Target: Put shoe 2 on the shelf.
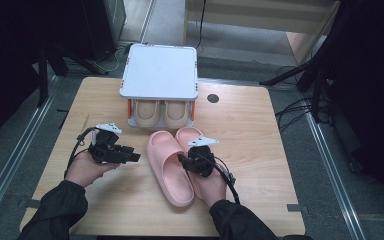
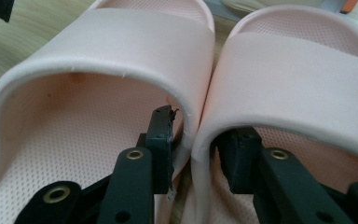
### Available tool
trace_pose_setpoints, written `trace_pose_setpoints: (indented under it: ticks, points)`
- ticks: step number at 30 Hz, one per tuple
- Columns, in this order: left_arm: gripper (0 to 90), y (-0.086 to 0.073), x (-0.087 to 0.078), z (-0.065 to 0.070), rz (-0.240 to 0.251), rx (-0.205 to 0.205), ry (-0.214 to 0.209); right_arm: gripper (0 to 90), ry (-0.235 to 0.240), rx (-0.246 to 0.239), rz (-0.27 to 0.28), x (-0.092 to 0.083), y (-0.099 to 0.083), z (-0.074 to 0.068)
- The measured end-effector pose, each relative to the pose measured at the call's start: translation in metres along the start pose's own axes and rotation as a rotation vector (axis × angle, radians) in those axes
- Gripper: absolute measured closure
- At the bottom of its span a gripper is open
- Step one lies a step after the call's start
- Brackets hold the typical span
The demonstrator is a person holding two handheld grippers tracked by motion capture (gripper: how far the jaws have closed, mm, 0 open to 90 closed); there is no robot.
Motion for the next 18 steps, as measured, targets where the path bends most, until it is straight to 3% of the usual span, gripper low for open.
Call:
trace_pose_setpoints:
  ticks: [2,7,13,18]
  points:
    - [52.7,0.000,0.000,0.000,0.002,-0.005,0.001,69.7,0.015,0.026,-0.001,0.000,0.000,0.002]
    - [52.7,0.000,-0.003,-0.002,0.006,0.001,0.001,72.5,0.012,0.012,-0.011,-0.003,0.000,0.004]
    - [52.8,0.000,-0.005,-0.004,0.012,-0.006,0.007,76.6,0.019,0.052,-0.008,-0.014,0.004,0.012]
    - [52.8,-0.001,-0.006,-0.007,0.015,-0.012,0.010,76.9,0.035,0.040,0.016,-0.027,0.010,0.011]
Point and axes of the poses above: each handheld gripper's, and its own axes: x roughly forward along the jaws, y roughly out of its top, z roughly to its right, the point moved 6 cm from there along x, roughly forward along the jaws, and after that the axes turned 2 degrees about -x, right-handed, at the moved point
